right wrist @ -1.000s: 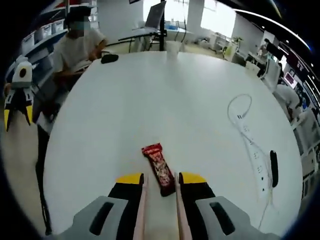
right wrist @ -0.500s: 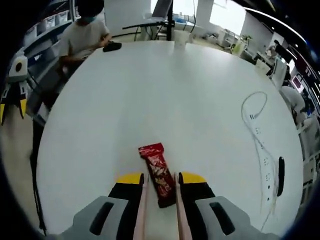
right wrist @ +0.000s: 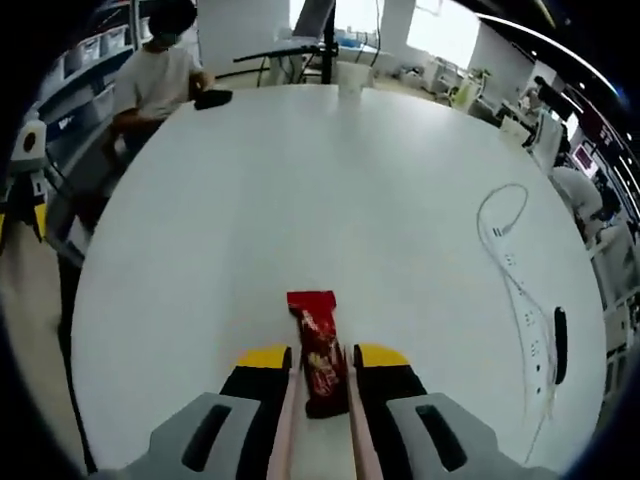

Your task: Place the target food into the container with the food tongs after gripping and lifting it, then release it inside without dropping or visibly crushing the food.

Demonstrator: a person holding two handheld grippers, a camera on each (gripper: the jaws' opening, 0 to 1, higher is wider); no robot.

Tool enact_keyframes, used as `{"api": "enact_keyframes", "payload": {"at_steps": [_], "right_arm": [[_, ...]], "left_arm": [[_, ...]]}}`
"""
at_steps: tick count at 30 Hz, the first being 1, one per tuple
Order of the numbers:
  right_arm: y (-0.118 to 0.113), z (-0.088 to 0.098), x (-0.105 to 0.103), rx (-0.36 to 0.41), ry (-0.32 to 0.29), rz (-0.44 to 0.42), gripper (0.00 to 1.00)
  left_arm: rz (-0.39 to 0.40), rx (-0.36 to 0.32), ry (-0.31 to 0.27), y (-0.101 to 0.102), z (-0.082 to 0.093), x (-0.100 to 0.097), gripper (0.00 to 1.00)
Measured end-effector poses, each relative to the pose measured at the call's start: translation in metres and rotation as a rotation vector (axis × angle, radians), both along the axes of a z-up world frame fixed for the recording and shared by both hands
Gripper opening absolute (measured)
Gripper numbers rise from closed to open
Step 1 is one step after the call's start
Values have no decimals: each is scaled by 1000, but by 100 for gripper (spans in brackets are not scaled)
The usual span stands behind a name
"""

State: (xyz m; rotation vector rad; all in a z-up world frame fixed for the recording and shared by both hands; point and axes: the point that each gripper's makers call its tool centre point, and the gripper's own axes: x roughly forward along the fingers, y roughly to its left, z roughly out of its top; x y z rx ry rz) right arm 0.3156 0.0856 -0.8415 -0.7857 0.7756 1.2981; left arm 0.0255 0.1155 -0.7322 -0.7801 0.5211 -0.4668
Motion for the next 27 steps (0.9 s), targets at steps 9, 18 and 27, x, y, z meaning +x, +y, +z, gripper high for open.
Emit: {"api": "enact_keyframes", "payload": {"at_steps": [9, 18, 27], "right_arm": [[4, 18, -8, 40, 21, -42, 23], [-3, 39, -16, 71, 6, -74, 23], [-12, 52, -15, 100, -6, -113, 23]], "left_arm": [[-15, -4, -13, -2, 1, -5, 42], [-46, -9, -33, -5, 4, -4, 42], [-69, -6, -46, -7, 8, -3, 42]]}}
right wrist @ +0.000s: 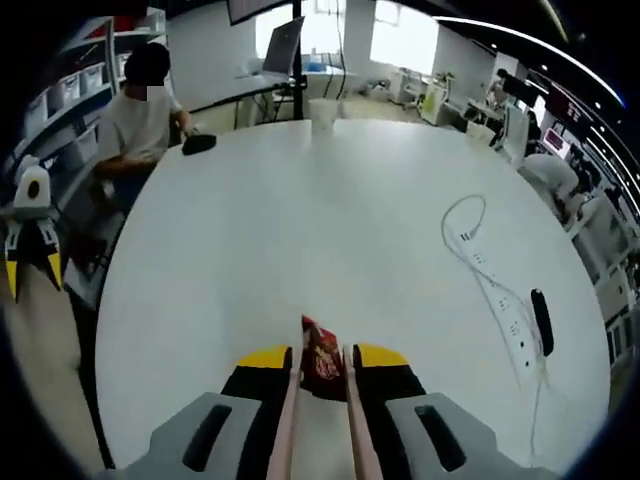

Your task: Place the target food into the container with the food tongs after gripping and lifting it, then release it inside without dropping or visibly crushing the food.

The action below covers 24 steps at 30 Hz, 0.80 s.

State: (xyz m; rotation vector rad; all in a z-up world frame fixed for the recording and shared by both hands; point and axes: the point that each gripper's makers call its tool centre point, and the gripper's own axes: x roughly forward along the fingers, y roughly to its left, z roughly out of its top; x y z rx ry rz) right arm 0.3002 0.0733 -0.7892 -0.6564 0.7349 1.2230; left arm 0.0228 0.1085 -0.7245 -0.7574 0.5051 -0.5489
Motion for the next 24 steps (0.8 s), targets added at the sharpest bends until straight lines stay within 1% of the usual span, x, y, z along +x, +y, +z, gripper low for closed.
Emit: {"api": "enact_keyframes", "payload": {"at_steps": [4, 6, 9, 11, 13, 15, 17, 20, 23, 24], "right_arm": [[-2, 9, -2, 14, -10, -9, 23], [-2, 17, -7, 27, -17, -16, 23], [-2, 23, -11, 41, -12, -26, 23], [-3, 32, -12, 59, -12, -43, 23], [-4, 45, -13, 90, -20, -64, 23], [-5, 52, -13, 101, -24, -70, 23], [-9, 62, -13, 126, -24, -90, 23], [-16, 75, -11, 151, -42, -118, 23], [-23, 82, -8, 173, -44, -140, 23], [-27, 83, -8, 171, -53, -142, 23]], "left_arm": [[-8, 3, -3, -1, 1, 0, 42], [-12, 5, -5, -2, 2, 1, 42], [-20, 10, -10, -4, 4, 2, 42], [-28, 15, -16, -6, 6, 4, 42], [-33, 20, -25, -7, 9, 7, 42], [-36, 23, -34, -8, 12, 10, 42], [-39, 24, -43, -10, 14, 12, 42], [-52, 27, -53, -13, 17, 15, 42], [-65, 35, -58, -15, 18, 16, 42], [-70, 39, -63, -16, 20, 17, 42]]}}
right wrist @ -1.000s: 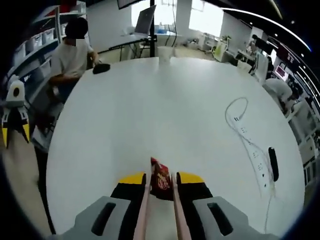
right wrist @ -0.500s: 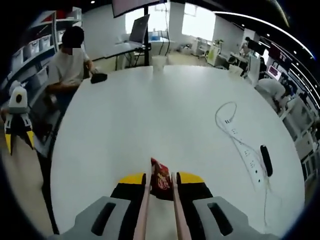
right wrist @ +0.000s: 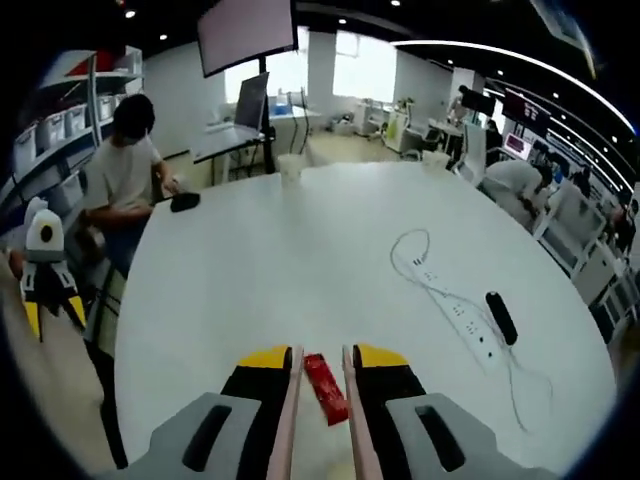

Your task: Place the target food into the container with the food tongs after gripping and lifting it, then release it inside without dropping or visibly crushing the food.

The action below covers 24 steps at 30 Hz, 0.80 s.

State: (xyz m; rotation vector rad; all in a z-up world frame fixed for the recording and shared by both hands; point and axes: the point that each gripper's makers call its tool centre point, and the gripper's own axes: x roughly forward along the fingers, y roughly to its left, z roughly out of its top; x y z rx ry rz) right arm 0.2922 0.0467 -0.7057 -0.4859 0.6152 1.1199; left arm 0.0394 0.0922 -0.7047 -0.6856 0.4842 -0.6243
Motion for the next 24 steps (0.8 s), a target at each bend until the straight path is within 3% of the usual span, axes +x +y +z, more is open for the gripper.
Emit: {"api": "enact_keyframes", "payload": {"at_steps": [4, 5, 7, 8, 15, 17, 19, 24], "right_arm": [[-8, -8, 0, -8, 3, -12, 24], [-11, -21, -2, -67, -1, 26, 24], [-9, -35, -1, -116, -32, 70, 25], [-6, -44, -4, -141, -13, 94, 25], [-2, -84, 7, -207, 18, 149, 27], [-8, -103, 10, -261, 56, 181, 27], [-11, -114, 22, -294, 16, 196, 28], [-5, -124, 35, -290, 19, 209, 28]], "left_arm": [[-20, 6, -4, -6, 1, -1, 42], [-26, 5, 0, -8, 0, -2, 42], [-33, 4, 7, -12, -2, -5, 42], [-37, 1, 15, -14, -4, -9, 42], [-14, -14, 69, -14, -20, -24, 42], [3, -23, 79, -12, -23, -25, 42], [17, -32, 92, -10, -27, -25, 42], [31, -41, 109, -6, -31, -21, 42]]}}
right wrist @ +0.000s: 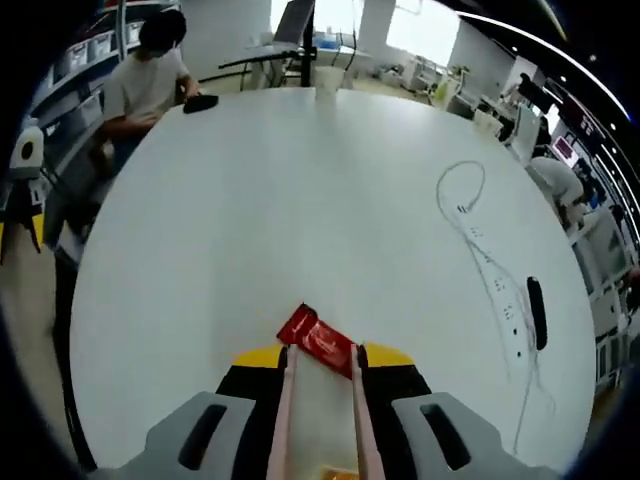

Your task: Place the target food into the container with the food tongs after gripping and lifting it, then release it inside without dropping or visibly crushing the food.

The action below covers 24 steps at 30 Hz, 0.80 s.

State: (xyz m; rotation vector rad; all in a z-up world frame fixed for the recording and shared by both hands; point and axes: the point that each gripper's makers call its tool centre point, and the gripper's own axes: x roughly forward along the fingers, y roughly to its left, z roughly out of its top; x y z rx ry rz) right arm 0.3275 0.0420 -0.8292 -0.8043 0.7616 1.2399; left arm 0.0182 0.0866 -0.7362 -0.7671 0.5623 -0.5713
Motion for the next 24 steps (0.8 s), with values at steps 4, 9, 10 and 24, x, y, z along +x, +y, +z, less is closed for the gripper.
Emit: {"api": "enact_keyframes", "payload": {"at_steps": [4, 9, 10, 24], "right_arm": [[11, 0, 5, 59, 42, 22, 27], [24, 15, -2, 217, 202, -94, 27], [28, 20, -4, 262, 243, -111, 27], [23, 32, -37, 233, 342, -141, 23]], "left_arm": [[20, -10, 6, 5, -2, 5, 42], [29, -20, 11, 6, -4, 8, 42], [31, -21, 11, 7, -4, 8, 42], [60, -36, 18, 15, -10, 16, 42]]}}
